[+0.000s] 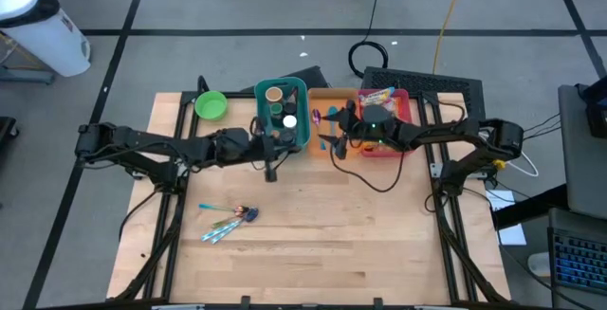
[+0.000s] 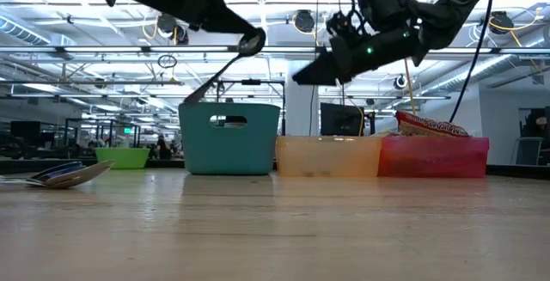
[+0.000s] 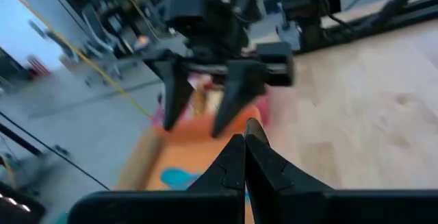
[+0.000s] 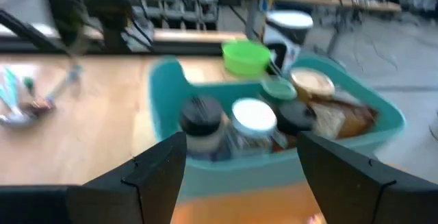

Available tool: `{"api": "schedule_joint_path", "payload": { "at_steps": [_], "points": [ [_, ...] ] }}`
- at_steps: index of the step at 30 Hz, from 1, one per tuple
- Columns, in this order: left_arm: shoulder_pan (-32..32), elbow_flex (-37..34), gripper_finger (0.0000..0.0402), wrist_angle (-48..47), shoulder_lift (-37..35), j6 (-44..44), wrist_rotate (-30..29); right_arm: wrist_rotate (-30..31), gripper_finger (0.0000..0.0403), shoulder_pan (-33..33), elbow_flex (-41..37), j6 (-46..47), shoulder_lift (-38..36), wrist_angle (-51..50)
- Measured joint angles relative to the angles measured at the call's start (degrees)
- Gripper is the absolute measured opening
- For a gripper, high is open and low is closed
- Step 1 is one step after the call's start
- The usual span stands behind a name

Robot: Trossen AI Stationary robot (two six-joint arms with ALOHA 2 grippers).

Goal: Pick & Place Food Item
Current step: Put the black spoon into the orange bin

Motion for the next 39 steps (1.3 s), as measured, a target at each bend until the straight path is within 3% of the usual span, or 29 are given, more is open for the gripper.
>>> {"api": "schedule_joint_path", "payload": {
  "at_steps": [3, 7, 13, 29, 39],
  "points": [
    [0.5, 0.0, 0.0, 2.8, 0.0, 2.1, 0.0, -1.2, 0.027, 2.0, 0.0, 1.5, 0.0, 3.8],
    [1.4, 0.0, 0.0, 4.2, 0.5, 2.7, 0.0, -7.4, 0.027, 3.8, 0.0, 4.2, 0.0, 8.8],
    [2.0, 0.0, 0.0, 4.4, 1.3, 3.3, 0.5, -7.4, 0.027, 5.7, 0.0, 5.6, 0.0, 14.1],
    [2.6, 0.0, 0.0, 7.7, 2.2, 5.6, 1.0, -9.0, 0.0267, 6.8, 5.7, 9.8, 5.8, 11.8],
    [2.6, 0.0, 0.0001, 7.3, 2.5, 5.3, 1.1, -10.4, 0.0195, 7.0, 8.0, 9.9, 9.1, 12.2]
  ]
}}
